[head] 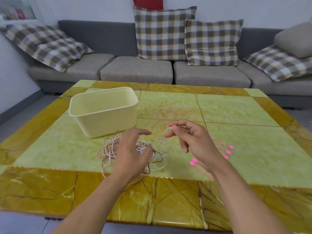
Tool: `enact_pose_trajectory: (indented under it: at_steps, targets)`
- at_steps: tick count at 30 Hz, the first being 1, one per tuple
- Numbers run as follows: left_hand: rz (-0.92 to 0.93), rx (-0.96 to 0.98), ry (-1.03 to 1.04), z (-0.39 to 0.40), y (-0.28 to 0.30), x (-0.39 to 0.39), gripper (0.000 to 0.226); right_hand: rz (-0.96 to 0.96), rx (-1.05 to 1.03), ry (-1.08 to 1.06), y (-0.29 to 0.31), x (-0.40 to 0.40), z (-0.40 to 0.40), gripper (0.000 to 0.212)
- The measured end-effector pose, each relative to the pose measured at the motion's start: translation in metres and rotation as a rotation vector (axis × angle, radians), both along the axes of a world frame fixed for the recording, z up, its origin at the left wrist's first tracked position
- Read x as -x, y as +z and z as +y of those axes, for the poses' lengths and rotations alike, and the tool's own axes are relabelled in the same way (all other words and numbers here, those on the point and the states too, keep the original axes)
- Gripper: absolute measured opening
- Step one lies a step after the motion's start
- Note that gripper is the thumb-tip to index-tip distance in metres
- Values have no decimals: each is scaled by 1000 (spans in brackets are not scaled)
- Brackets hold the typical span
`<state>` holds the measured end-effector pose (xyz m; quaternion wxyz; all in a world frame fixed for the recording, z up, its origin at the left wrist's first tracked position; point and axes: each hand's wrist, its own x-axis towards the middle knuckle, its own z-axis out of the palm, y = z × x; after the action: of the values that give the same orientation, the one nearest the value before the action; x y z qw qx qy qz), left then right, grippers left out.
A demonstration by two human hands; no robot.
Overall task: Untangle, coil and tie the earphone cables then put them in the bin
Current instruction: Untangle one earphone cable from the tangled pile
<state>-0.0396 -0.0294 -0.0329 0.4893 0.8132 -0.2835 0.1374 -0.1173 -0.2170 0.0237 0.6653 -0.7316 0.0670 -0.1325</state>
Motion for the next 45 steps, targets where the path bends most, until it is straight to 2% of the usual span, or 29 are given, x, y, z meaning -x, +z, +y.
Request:
enact_pose_trajectory:
  at_steps: [2,3,4,6,7,9,13,15,18,19,20,22,23,25,28,31,33,35,37,38,41,45]
  targets:
    - [89,-297,-85,-6,-13,-2,45,-49,-40,52,2,1,3,14]
    - [101,-445,-95,-8,-22,-4,45,-76,-44,44,1,0,4,15]
    - [85,-520,-94,-9,-29,-6,35,-94,-41,4,0,0,4,14]
    - [89,-451,-91,-6,-32,-11,11,-98,-35,-167,-7,-2,-1,10]
    - [109,-389,-80,-4,-31,-14,17,-90,-37,-278,-12,-3,-6,10]
    - [120,-372,-33,1,-26,-20,15,-68,-25,-443,-19,-4,-16,11]
    - [130,-535,98,11,-25,-25,22,-49,170,-530,-29,-4,-25,10]
    - [142,-545,168,14,-27,-27,28,75,339,-561,-37,-3,-31,14]
    - [173,-438,209,14,-26,-26,23,463,706,-436,-45,-1,-31,18]
    - [187,-394,203,14,-25,-26,20,504,846,-398,-48,-1,-28,24]
    - [203,-348,198,14,-24,-24,18,462,908,-380,-48,-2,-23,29]
    - [199,-274,193,14,-22,-23,15,280,832,-318,-41,-5,-6,31]
    - [181,-256,193,13,-21,-23,15,208,761,-236,-38,-7,1,29]
    - [180,-223,175,12,-20,-24,15,190,684,-14,-36,-11,15,33]
    - [245,-187,142,10,-21,-24,18,235,904,152,-44,-16,33,42]
    - [308,-212,115,12,-22,-25,36,194,1026,37,-51,-21,39,19]
    - [323,-243,46,15,-21,-24,50,202,953,-34,-50,-24,38,13]
    - [302,-376,-18,18,-24,-24,53,167,720,-91,-48,-26,33,15]
    - [290,-580,-24,20,-27,-24,67,42,461,-199,-41,-25,29,10]
    - [281,-614,-6,20,-28,-24,65,-27,346,-250,-36,-24,28,9]
    - [270,-535,86,22,-27,-27,44,-172,55,-378,-27,-23,25,11]
    - [213,-404,166,23,-24,-34,37,-213,-71,-471,-25,-22,18,15]
